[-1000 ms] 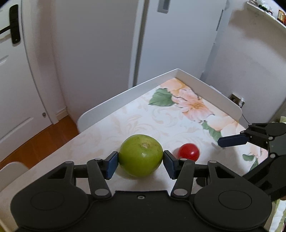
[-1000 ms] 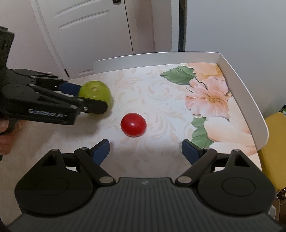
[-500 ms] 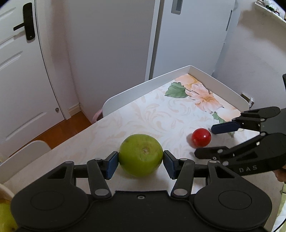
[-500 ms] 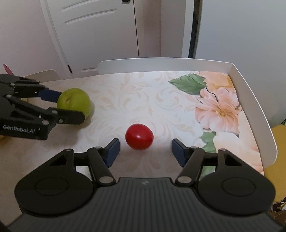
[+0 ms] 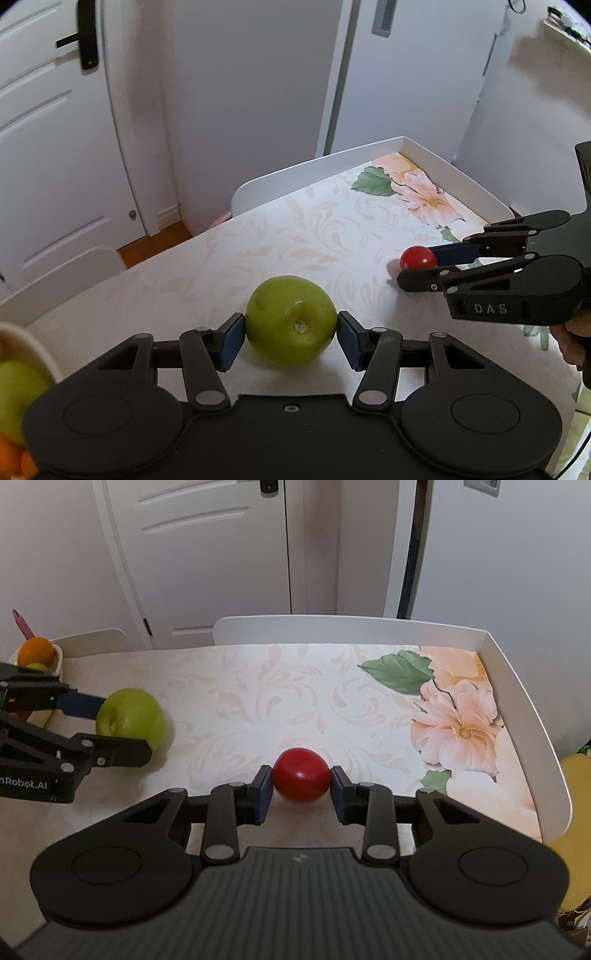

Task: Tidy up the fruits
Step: 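Carry the green apple and tomato over the duck bowl with both tools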

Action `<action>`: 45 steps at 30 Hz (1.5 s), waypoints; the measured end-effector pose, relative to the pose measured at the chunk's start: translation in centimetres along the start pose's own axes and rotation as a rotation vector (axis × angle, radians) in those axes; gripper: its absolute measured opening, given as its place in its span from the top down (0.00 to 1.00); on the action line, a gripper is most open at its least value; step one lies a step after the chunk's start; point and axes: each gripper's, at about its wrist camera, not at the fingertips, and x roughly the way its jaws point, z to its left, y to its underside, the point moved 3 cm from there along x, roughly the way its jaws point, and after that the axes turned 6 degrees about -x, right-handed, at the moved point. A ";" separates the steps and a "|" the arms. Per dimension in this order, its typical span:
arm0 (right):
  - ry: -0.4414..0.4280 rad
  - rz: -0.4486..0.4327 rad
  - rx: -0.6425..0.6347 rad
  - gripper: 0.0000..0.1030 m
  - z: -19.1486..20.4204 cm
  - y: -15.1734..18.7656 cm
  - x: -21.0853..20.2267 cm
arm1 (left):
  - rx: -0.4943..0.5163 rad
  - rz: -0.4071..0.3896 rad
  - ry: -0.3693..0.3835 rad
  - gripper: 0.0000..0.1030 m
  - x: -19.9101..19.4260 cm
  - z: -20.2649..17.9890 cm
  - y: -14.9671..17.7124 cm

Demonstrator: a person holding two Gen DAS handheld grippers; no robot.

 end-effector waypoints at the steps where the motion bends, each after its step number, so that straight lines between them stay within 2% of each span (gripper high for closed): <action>1: -0.002 -0.004 -0.003 0.53 0.1 0.0 -0.2 | -0.010 -0.004 -0.004 0.43 -0.3 0.1 0.2; 15: -0.115 -0.065 -0.102 0.53 4.6 -2.4 -4.0 | -0.187 -0.136 -0.131 0.43 -8.6 1.2 2.9; 26: -0.244 -0.120 -0.203 0.53 11.1 -6.2 -5.0 | -0.293 -0.214 -0.271 0.43 -14.4 5.3 3.8; 32: -0.289 -0.137 -0.244 0.53 14.6 -8.0 -4.8 | -0.306 -0.228 -0.329 0.43 -15.9 8.1 3.7; 37: -0.309 -0.136 -0.264 0.53 16.9 -9.1 -4.1 | -0.300 -0.210 -0.370 0.43 -15.6 10.9 3.5; 45: -0.316 -0.112 -0.275 0.53 18.9 -9.6 -2.8 | -0.309 -0.159 -0.381 0.43 -13.9 14.2 4.3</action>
